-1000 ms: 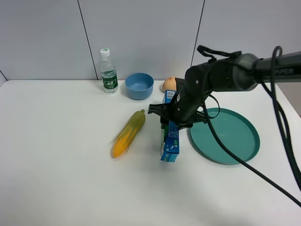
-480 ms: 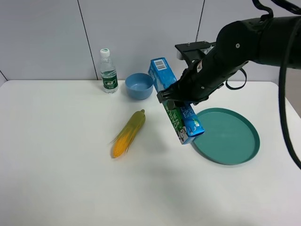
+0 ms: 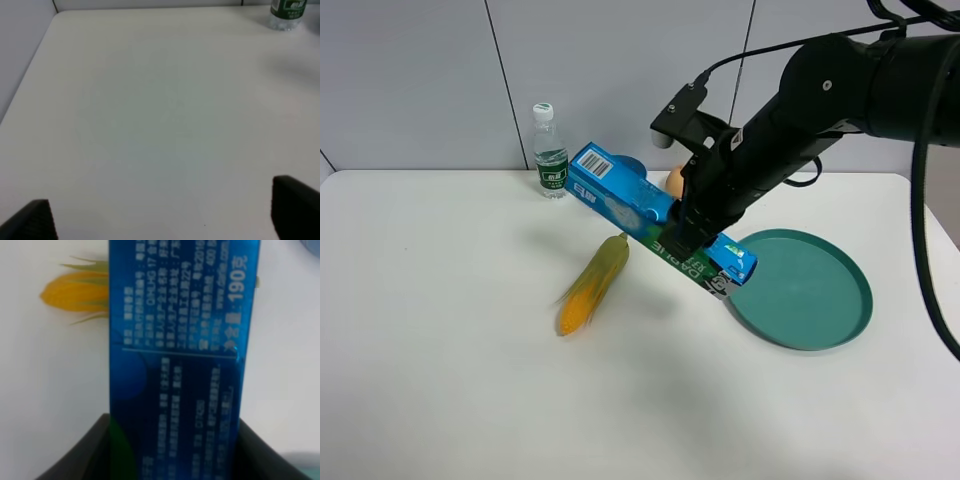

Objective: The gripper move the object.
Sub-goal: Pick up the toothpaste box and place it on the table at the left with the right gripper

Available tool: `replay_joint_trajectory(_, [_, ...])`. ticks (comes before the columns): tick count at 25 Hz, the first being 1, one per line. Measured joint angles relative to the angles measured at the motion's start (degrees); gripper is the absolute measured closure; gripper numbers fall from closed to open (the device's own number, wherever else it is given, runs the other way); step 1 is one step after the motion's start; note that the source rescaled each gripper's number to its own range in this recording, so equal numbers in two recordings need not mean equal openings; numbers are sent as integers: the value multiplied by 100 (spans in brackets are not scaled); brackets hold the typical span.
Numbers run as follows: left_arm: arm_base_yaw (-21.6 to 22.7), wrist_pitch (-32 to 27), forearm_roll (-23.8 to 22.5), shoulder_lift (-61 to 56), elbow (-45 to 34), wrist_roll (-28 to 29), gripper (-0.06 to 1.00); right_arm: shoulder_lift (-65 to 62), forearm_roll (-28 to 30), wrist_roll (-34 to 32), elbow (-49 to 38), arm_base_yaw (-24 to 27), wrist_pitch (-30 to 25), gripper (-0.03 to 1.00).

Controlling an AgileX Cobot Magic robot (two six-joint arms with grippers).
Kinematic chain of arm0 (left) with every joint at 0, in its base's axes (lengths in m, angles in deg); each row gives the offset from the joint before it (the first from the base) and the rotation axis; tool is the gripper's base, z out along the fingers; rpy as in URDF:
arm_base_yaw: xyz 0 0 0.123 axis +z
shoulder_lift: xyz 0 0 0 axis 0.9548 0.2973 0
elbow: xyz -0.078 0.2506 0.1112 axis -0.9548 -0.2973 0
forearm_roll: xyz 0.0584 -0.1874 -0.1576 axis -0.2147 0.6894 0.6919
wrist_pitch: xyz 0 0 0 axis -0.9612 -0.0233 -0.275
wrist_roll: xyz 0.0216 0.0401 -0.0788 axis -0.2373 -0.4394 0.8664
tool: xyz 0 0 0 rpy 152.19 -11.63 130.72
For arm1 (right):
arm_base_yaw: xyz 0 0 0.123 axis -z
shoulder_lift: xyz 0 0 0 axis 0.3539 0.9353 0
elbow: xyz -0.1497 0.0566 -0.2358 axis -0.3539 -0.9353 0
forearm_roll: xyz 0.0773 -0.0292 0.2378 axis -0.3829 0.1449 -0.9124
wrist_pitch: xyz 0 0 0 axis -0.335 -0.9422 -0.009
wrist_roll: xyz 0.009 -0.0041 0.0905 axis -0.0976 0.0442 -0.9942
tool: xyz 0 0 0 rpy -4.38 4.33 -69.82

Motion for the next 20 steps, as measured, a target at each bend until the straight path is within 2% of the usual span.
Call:
replay_joint_trajectory(5, [0, 0, 0, 0, 0, 0, -6, 0, -598, 1197, 0, -8, -305, 97])
replay_joint_trajectory(7, [0, 0, 0, 0, 0, 0, -6, 0, -731, 1450, 0, -66, -370, 97])
replay_joint_trajectory(11, [0, 0, 0, 0, 0, 0, -6, 0, -648, 1618, 0, -501, -334, 97])
replay_joint_trajectory(16, [0, 0, 0, 0, 0, 0, -6, 183, -448, 1642, 0, -1213, -10, 97])
replay_joint_trajectory(20, [0, 0, 0, 0, 0, 0, -6, 424, -440, 1498, 0, -1478, 155, 97])
